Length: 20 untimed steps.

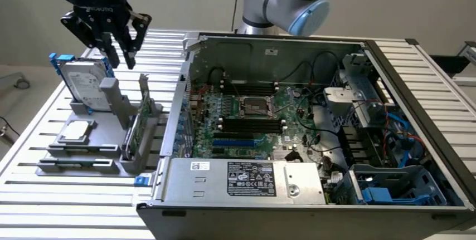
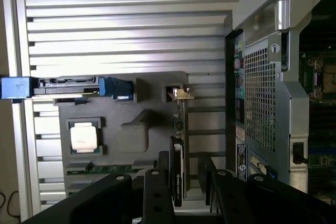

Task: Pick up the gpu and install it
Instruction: 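Pick up the gpu and move the gpu toward the slot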

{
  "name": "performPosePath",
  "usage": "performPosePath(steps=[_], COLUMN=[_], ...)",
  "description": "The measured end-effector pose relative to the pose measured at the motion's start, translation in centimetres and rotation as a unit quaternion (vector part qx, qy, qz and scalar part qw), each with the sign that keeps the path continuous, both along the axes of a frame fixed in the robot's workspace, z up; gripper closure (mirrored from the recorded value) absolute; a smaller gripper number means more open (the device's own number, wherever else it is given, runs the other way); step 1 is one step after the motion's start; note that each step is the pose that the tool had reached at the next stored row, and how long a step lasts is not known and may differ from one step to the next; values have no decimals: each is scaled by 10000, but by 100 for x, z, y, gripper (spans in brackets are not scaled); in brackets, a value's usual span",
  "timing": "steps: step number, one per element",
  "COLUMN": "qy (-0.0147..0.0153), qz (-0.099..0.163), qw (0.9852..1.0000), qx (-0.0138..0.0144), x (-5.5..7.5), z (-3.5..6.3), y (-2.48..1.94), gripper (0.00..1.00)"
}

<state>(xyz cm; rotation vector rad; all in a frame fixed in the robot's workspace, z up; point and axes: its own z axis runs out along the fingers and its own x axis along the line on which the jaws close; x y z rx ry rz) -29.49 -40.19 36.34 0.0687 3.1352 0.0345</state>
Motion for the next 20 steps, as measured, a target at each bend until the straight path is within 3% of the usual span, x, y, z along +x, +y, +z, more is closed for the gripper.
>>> performPosePath(steps=[4,20], qy=[0,1], qz=[0,3], qw=[10000,10000], qx=[0,-1], x=[0,0], z=[-72,-363], y=[-66,-419], gripper=[64,64])
